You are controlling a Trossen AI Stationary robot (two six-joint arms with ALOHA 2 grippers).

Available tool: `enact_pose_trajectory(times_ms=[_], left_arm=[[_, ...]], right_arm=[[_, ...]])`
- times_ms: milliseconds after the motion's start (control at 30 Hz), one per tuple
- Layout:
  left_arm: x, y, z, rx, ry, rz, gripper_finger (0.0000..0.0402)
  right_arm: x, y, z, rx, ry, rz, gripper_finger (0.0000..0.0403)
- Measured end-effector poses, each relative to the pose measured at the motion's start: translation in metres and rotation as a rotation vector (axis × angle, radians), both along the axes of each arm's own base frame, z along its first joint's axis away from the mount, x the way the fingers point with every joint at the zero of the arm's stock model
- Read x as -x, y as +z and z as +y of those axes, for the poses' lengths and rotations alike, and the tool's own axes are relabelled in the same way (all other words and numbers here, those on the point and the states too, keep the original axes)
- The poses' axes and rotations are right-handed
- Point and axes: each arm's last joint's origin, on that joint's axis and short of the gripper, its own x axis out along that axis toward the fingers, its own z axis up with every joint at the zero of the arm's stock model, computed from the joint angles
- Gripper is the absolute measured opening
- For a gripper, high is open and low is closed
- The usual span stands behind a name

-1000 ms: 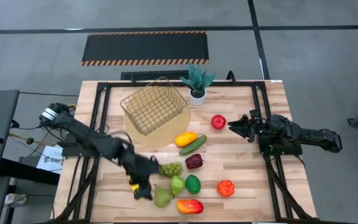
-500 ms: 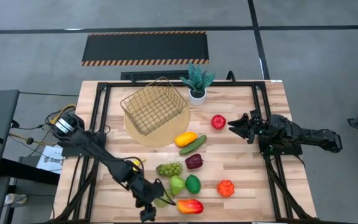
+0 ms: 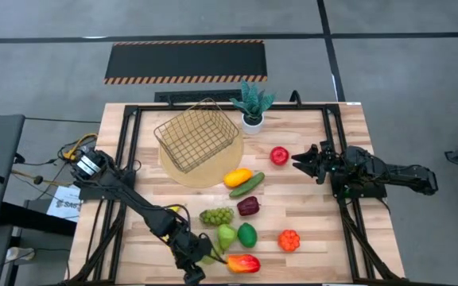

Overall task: Build produce basket
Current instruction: Put the left pear into the wire basket

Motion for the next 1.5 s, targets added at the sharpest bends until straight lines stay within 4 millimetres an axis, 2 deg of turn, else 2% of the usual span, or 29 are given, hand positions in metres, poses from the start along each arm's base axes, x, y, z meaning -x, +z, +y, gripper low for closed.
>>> enact_pose_trajectory(times_ms=[200,367,467,567,700,800,967,1167,1300,1500], left_arm=[[0.009,0.025,0.011,-0.132,0.047,-0.061,0.0309],[0.016,0.053,0.025,-0.431,-0.042,-0.260,0.0309],[0.013,0.058,0.028,-0.619,-0.130,-0.432,0.0309],[0.007,0.053,0.029,-0.713,-0.179,-0.503,0.0309],[-0.004,0.046,0.034,-0.724,-0.153,-0.509,0.0309],[-0.010,0.040,0.035,-0.712,-0.223,-0.533,0.0315],[-0.015,0.034,0.041,-0.677,-0.319,-0.525,0.0352],[-0.019,0.035,0.046,-0.661,-0.274,-0.507,0.0397],[-0.020,0.032,0.045,-0.655,-0.258,-0.494,0.0391],[-0.020,0.020,0.029,-0.660,-0.275,-0.511,0.0390]], right_arm=[[0.000,0.000,0.000,0.000,0.000,0.001,0.0240],[0.000,0.000,0.000,0.000,0.000,0.001,0.0240],[0.000,0.000,0.000,-0.001,0.000,0.001,0.0240],[0.000,0.000,0.000,-0.001,0.000,0.001,0.0240],[0.000,0.000,0.000,-0.001,0.000,0.001,0.0240],[0.000,-0.001,0.000,-0.001,0.000,0.002,0.0240],[0.000,-0.001,0.000,-0.001,0.000,0.002,0.0240],[0.000,-0.001,0.000,-0.002,0.000,0.002,0.0240],[0.000,-0.001,0.000,-0.002,0.000,0.002,0.0240],[0.000,-0.001,0.000,-0.002,0.000,0.002,0.0240]])
